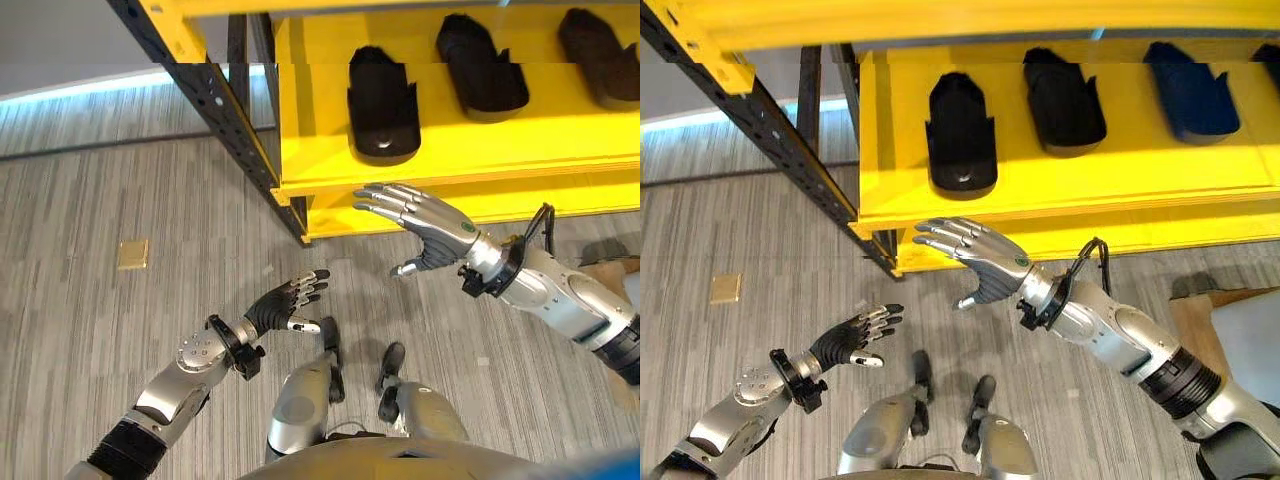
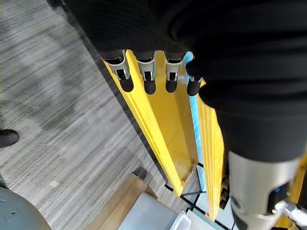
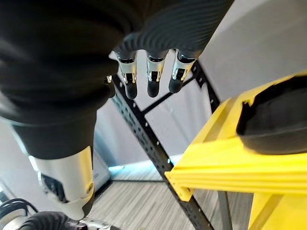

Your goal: Move parts from the plastic box to the shelf.

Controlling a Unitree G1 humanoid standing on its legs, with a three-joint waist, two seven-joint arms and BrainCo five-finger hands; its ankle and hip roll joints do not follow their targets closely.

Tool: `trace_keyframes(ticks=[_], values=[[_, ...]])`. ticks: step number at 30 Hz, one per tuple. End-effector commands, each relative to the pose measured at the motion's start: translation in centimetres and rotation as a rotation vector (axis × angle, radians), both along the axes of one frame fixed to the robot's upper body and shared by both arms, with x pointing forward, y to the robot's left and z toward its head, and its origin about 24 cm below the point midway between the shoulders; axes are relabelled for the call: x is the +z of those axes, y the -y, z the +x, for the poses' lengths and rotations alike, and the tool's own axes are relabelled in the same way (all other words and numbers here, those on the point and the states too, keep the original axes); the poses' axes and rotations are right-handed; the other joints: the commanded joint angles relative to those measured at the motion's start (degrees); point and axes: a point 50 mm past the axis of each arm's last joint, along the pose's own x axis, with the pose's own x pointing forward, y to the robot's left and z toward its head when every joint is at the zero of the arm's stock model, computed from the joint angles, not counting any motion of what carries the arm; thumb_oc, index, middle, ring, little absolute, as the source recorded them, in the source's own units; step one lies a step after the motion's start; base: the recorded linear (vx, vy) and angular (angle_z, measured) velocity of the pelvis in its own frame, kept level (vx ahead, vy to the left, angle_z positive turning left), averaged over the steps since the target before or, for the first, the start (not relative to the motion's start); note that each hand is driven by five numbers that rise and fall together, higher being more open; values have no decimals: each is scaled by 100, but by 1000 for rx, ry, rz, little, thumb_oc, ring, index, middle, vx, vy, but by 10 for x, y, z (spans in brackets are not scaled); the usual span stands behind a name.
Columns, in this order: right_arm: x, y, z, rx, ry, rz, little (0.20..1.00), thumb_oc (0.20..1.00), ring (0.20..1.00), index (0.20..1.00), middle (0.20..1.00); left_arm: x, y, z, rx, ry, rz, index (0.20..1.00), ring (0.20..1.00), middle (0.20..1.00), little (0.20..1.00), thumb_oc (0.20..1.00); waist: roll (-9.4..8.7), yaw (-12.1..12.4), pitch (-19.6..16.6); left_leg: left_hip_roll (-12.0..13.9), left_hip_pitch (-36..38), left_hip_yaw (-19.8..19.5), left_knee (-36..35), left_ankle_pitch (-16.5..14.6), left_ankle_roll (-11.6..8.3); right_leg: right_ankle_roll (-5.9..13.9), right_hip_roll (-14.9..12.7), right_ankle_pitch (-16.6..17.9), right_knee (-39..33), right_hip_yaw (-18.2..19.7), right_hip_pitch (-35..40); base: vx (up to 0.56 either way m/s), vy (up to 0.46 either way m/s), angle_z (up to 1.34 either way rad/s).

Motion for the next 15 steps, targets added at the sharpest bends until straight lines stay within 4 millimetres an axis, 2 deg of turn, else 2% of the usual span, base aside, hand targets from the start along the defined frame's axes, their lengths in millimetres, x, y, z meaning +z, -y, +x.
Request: trace_keyframes(ticks=[1, 11, 15], values=[[5, 2, -5, 11, 73, -67, 1000, 1000, 1000, 1000, 1000, 4, -4, -3, 21, 67, -13, 1000, 1000, 1000, 1000, 1000, -38, -5, -118, 315, 235, -371, 131, 35, -500, 239, -1, -10, 544, -53, -110, -87, -37, 4], [21, 12, 17, -131, 234, -84, 1000, 1000, 1000, 1000, 1000, 9, -11, 1, 52, 121, 22, 1000, 1000, 1000, 1000, 1000, -168, 122, 279, 306, -39, -387, 295, 8, -477, 208, 134, -51, 667, -5, -290, -30, -63, 3], [27, 20, 19, -200, 306, -63, 1000, 1000, 1000, 1000, 1000, 10, -13, 1, 61, 132, 19, 1000, 1000, 1000, 1000, 1000, -187, 103, 359, 304, -68, -388, 296, 6, -475, 210, 170, -55, 680, 55, -321, 0, -8, 0]])
